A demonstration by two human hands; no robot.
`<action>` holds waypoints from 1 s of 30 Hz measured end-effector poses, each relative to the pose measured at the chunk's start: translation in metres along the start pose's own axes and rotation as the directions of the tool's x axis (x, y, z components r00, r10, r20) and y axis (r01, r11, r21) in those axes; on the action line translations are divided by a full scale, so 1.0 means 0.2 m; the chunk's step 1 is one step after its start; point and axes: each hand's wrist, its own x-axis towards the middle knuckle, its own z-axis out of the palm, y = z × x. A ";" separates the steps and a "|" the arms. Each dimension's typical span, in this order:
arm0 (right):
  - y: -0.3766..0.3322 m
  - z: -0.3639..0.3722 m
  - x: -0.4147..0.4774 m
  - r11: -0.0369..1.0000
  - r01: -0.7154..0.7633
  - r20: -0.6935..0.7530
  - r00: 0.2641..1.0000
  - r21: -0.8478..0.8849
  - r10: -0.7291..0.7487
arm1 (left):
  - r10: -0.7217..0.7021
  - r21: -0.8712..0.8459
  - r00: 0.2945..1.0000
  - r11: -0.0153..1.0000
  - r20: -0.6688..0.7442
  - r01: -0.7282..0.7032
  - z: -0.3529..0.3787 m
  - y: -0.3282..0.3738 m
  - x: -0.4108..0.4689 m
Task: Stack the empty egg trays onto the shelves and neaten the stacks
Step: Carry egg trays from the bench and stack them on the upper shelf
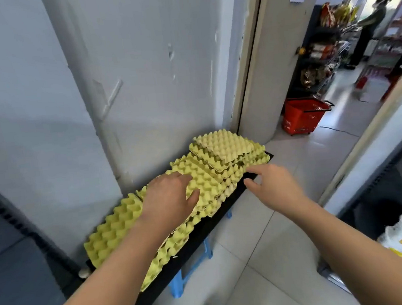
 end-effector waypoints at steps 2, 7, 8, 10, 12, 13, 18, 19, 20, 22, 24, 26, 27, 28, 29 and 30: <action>0.11 0.03 0.22 0.999 -0.036 0.007 0.999 0.004 0.036 | 0.006 0.015 0.999 1.000 0.036 -0.006 0.13 -0.01 0.21; 0.35 0.08 0.75 0.995 -0.100 0.046 0.994 -0.001 0.100 | -0.034 0.023 0.988 0.999 0.151 0.031 0.42 -0.02 0.73; 0.39 0.09 0.85 0.994 -0.114 0.053 0.992 0.003 0.113 | -0.044 0.023 0.984 0.999 0.172 0.041 0.48 -0.02 0.82; 0.49 0.12 1.04 0.991 -0.136 0.066 0.989 0.016 0.135 | -0.061 0.025 0.975 0.998 0.212 0.057 0.59 -0.01 1.00; 0.58 0.14 1.21 0.988 -0.150 0.092 0.985 0.036 0.146 | -0.075 0.031 0.967 0.997 0.243 0.069 0.70 0.00 1.15; 0.62 0.16 1.29 0.987 -0.152 0.110 0.983 0.046 0.146 | -0.089 0.030 0.962 0.996 0.257 0.084 0.76 0.01 1.22; 0.89 0.28 1.73 0.989 -0.138 0.159 0.979 0.047 0.129 | -0.202 0.019 0.929 0.978 0.309 0.206 1.11 0.06 1.55; 0.95 0.31 1.83 0.990 -0.136 0.175 0.976 0.048 0.126 | -0.233 0.024 0.917 0.971 0.323 0.238 1.18 0.07 1.61; 1.01 0.35 1.93 0.990 -0.133 0.194 0.973 0.053 0.121 | -0.268 0.030 0.903 0.961 0.336 0.274 1.26 0.08 1.68; 1.14 0.43 2.13 0.991 -0.114 0.227 0.969 0.068 0.096 | -0.350 0.032 0.868 0.931 0.353 0.362 1.41 0.11 1.80; 1.26 0.53 2.32 0.990 -0.107 0.264 0.961 0.090 0.079 | -0.436 0.023 0.821 0.887 0.368 0.460 1.56 0.12 1.90; 1.38 0.62 2.49 0.990 -0.098 0.300 0.952 0.105 0.062 | -0.502 0.002 0.775 0.840 0.384 0.543 1.72 0.13 1.98; 1.43 0.68 2.57 0.991 -0.086 0.319 0.947 0.099 0.050 | -0.536 -0.001 0.748 0.812 0.392 0.583 1.79 0.13 2.02; 1.48 0.73 2.64 0.993 -0.070 0.333 0.942 0.091 0.035 | -0.570 0.006 0.716 0.784 0.403 0.621 1.86 0.13 2.05; 1.52 0.78 2.71 0.995 -0.056 0.349 0.937 0.084 0.023 | -0.602 0.017 0.682 0.755 0.416 0.656 1.93 0.12 2.08; 1.55 0.83 2.77 0.996 -0.044 0.363 0.932 0.082 0.011 | -0.631 0.030 0.644 0.724 0.433 0.689 2.00 0.11 2.10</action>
